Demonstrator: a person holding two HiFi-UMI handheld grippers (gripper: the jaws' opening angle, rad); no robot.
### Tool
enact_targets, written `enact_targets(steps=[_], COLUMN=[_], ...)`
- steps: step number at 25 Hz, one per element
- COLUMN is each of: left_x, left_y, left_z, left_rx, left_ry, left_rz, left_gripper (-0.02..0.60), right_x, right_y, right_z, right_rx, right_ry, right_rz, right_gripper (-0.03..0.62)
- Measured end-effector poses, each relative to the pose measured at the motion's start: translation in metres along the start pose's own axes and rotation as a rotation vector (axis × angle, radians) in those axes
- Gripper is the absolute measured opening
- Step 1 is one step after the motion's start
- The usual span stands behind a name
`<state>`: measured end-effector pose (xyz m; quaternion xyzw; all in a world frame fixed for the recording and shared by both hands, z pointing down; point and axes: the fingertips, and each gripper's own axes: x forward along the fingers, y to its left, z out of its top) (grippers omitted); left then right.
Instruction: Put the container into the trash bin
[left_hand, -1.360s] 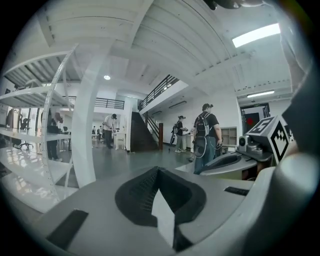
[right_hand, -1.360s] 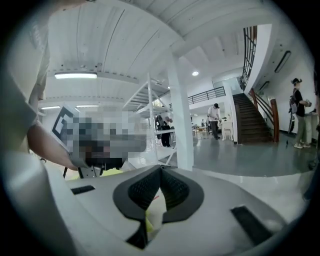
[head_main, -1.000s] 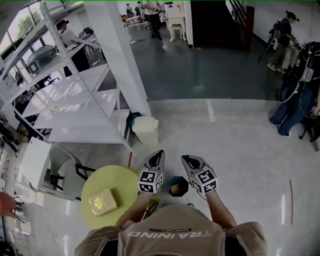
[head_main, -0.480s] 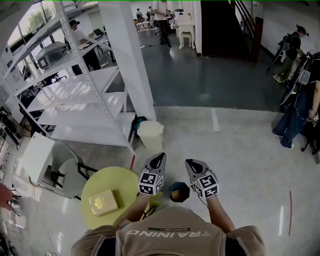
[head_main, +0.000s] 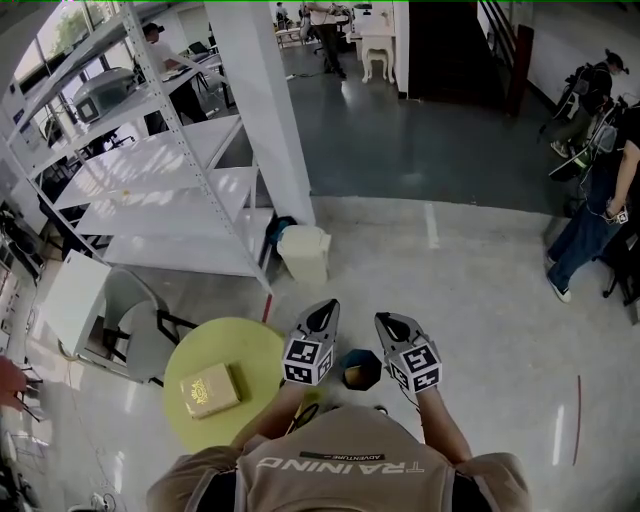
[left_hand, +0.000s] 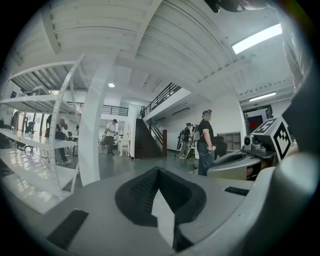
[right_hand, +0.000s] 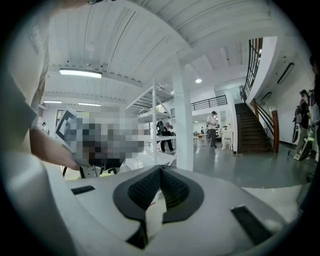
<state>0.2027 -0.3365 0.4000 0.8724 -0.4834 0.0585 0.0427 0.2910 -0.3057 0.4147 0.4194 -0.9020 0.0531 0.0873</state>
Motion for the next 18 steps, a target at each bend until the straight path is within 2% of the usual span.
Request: enact_targets(steps=[11,18], left_x=[-0.007,-0.012], left_y=[-0.006,-0.010], left_z=[0.005,0.000], left_rx=[-0.022,-0.023], left_ry=[-0.026,-0.021], left_rz=[0.005,0.011], left_gripper=[0.002,0.002], right_x=[-0.011,-0.012], right_y=[-0.004,0.001], right_z=[0.006,0.005], right_rx=[-0.020,-0.018], right_ry=[-0.012,-0.022], right_rz=[-0.029,-0.008], right_gripper=[0.003,0.003])
